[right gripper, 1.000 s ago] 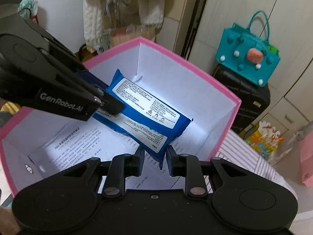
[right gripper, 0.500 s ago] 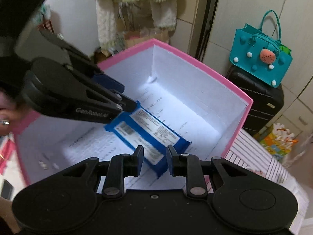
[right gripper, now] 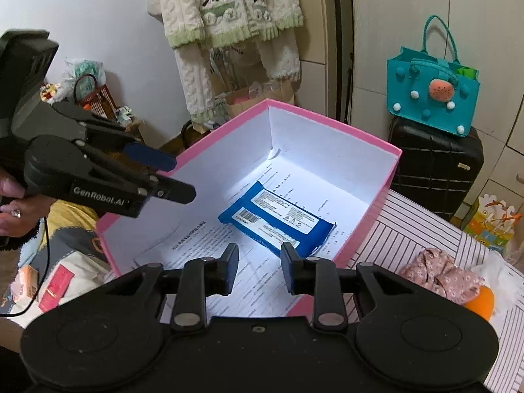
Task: Organize soft objects
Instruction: 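Open the right gripper to drop the pack onto the box floor, then move the right gripper to the white plush toy and grasp it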
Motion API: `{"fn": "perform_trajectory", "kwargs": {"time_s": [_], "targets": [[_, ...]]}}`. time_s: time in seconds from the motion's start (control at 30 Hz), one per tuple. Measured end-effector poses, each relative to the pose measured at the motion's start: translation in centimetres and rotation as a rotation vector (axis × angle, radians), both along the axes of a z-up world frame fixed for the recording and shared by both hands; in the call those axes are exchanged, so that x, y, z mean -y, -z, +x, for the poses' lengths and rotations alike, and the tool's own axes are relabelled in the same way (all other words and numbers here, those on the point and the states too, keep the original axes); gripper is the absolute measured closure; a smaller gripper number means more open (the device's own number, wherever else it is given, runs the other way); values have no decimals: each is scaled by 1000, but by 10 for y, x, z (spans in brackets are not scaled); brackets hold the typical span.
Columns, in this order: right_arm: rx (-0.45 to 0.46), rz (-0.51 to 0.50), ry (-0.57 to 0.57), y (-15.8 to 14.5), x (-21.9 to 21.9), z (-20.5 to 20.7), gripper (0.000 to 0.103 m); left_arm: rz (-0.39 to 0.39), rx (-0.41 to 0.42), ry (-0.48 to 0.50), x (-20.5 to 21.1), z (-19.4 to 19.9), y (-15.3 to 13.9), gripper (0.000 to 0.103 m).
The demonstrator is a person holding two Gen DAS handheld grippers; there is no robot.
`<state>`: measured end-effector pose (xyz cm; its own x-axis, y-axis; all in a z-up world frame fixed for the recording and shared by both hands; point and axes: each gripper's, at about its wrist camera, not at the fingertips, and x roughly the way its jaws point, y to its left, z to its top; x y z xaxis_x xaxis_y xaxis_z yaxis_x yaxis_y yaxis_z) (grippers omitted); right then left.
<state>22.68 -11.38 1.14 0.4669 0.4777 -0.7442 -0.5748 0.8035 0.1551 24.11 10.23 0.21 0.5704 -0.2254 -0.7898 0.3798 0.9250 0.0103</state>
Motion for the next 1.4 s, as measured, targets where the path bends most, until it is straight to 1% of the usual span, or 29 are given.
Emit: {"fn": "perform_trajectory", "kwargs": {"time_s": [0.1, 0.27, 0.43, 0.57, 0.67, 0.73, 0.83, 0.97, 1.07, 1.23, 1.4], "targets": [[-1, 24, 0, -4, 6, -9, 70, -3, -7, 9, 3, -10, -3, 55], [29, 34, -2, -15, 15, -26, 68, 1, -3, 22, 7, -31, -12, 55], [57, 49, -4, -28, 28, -52, 65, -3, 8, 40, 11, -55, -26, 51], [78, 54, 1, -38, 42, -75, 61, -9, 5, 69, 16, -77, -36, 49], [83, 55, 13, -42, 54, -92, 60, -9, 22, 97, 23, -96, -44, 45], [89, 50, 27, -44, 64, -104, 56, -21, 33, 121, 28, -107, -48, 44], [98, 31, 56, -45, 79, -121, 53, -42, 46, 160, 38, -123, -53, 43], [103, 9, 93, -41, 97, -141, 50, -56, 62, 211, 58, -141, -53, 43], [101, -1, 116, -34, 112, -154, 47, -63, 61, 263, 76, -148, -47, 43], [83, -7, 154, -16, 132, -173, 46, -75, 48, 326, 105, -154, -31, 43], [56, -1, 171, 6, 146, -182, 41, -87, 27, 359, 127, -151, -15, 43]]}}
